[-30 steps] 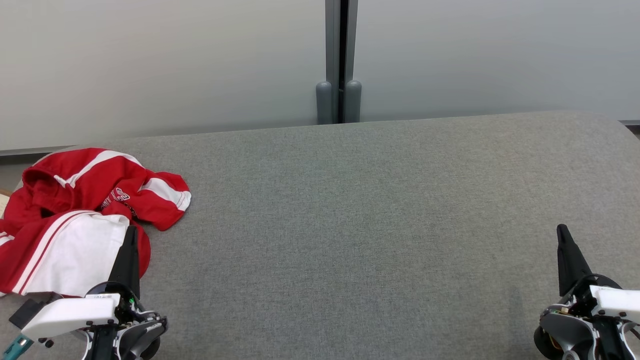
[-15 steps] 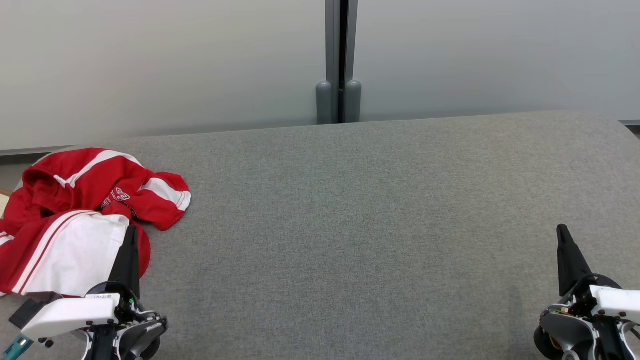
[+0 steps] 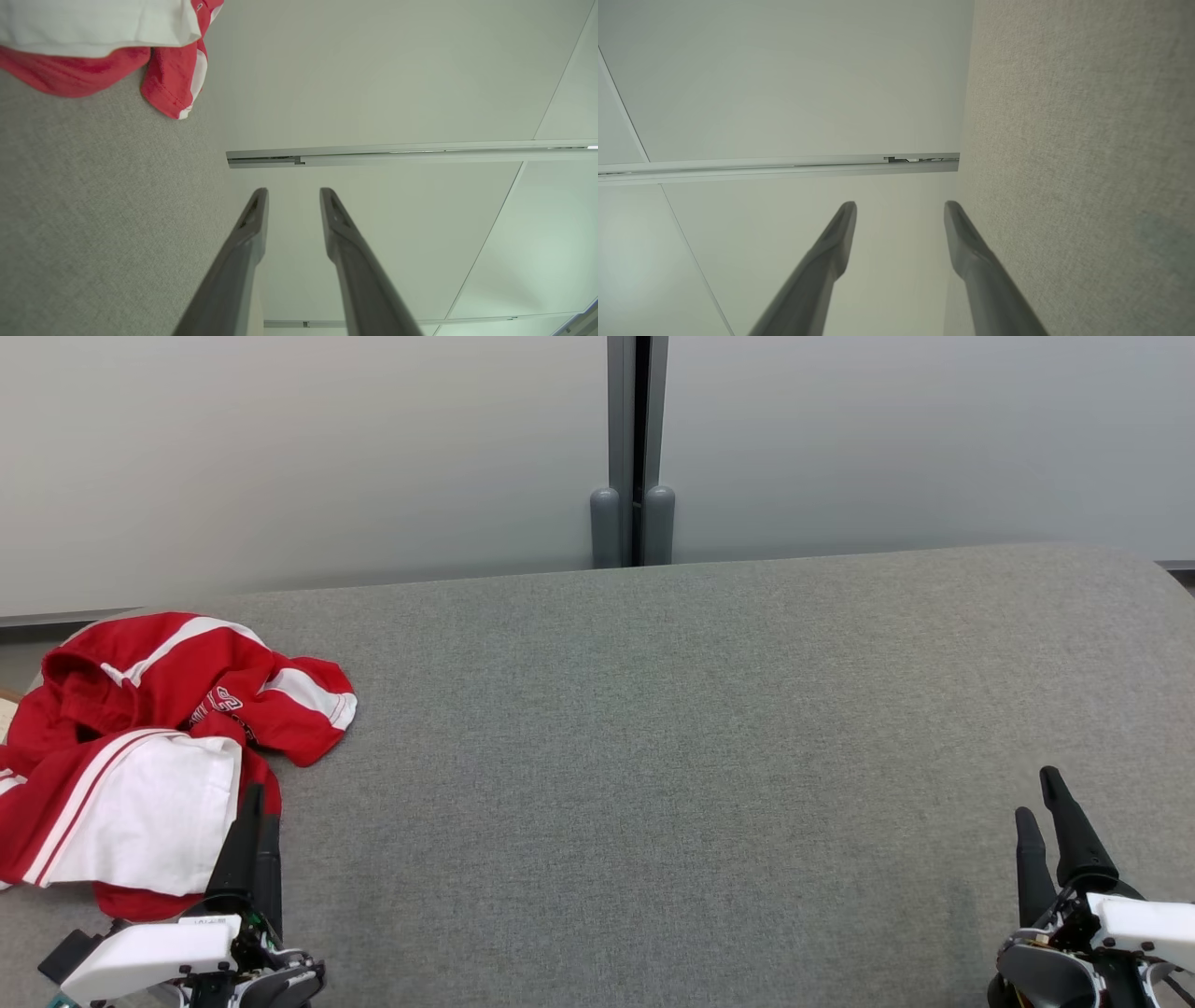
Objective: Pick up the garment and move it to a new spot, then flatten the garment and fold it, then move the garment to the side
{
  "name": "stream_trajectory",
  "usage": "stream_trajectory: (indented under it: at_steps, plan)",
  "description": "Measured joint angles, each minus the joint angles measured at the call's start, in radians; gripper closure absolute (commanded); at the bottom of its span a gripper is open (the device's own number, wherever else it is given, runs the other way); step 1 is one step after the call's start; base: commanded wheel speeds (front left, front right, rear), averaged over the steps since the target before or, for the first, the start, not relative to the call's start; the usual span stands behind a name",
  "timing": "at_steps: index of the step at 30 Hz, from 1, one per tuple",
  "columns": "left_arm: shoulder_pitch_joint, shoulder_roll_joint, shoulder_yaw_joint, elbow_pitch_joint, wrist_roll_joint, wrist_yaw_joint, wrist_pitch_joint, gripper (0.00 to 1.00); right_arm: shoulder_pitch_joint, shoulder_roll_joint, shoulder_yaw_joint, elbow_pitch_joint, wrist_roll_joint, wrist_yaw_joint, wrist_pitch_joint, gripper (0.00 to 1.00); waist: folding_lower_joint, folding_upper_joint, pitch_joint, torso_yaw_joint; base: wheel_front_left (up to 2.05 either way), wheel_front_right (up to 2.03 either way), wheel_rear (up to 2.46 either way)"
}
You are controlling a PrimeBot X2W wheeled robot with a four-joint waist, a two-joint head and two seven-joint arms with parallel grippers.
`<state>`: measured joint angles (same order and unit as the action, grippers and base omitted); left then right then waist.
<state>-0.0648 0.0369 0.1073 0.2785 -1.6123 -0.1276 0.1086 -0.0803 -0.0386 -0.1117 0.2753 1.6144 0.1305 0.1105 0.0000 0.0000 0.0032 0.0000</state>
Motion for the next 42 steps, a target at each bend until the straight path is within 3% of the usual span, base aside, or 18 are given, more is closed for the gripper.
stream_trajectory:
  at_steps: [10, 18, 31, 42]
  plan:
    - [-0.003, 0.002, -0.031, -0.013, 0.014, 0.0, -0.051, 0.0, -0.004, -0.001, 0.045, -0.025, 0.002, 0.0, -0.05, 0.0, 0.0, 0.0, -0.001, 0.0, 0.0, 0.0, 0.0]
    - [-0.005, 0.004, -0.033, -0.047, 0.129, 0.0, -0.087, 0.0, -0.023, -0.011, 0.091, -0.064, -0.067, 0.0, -0.085, 0.0, 0.0, 0.0, -0.001, 0.001, 0.0, 0.0, 0.0]
    - [-0.004, 0.004, -0.047, -0.088, 0.442, 0.006, -0.137, 0.0, -0.04, -0.04, 0.18, -0.112, -0.343, 0.0, -0.138, 0.0, 0.0, 0.0, -0.002, 0.002, 0.0, 0.0, 0.0]
    - [0.0, 0.008, -0.084, -0.101, 0.755, 0.057, -0.175, 0.0, -0.048, -0.056, 0.217, -0.099, -0.648, 0.0, -0.175, 0.0, 0.0, 0.0, -0.005, 0.006, 0.0, 0.0, 0.0]
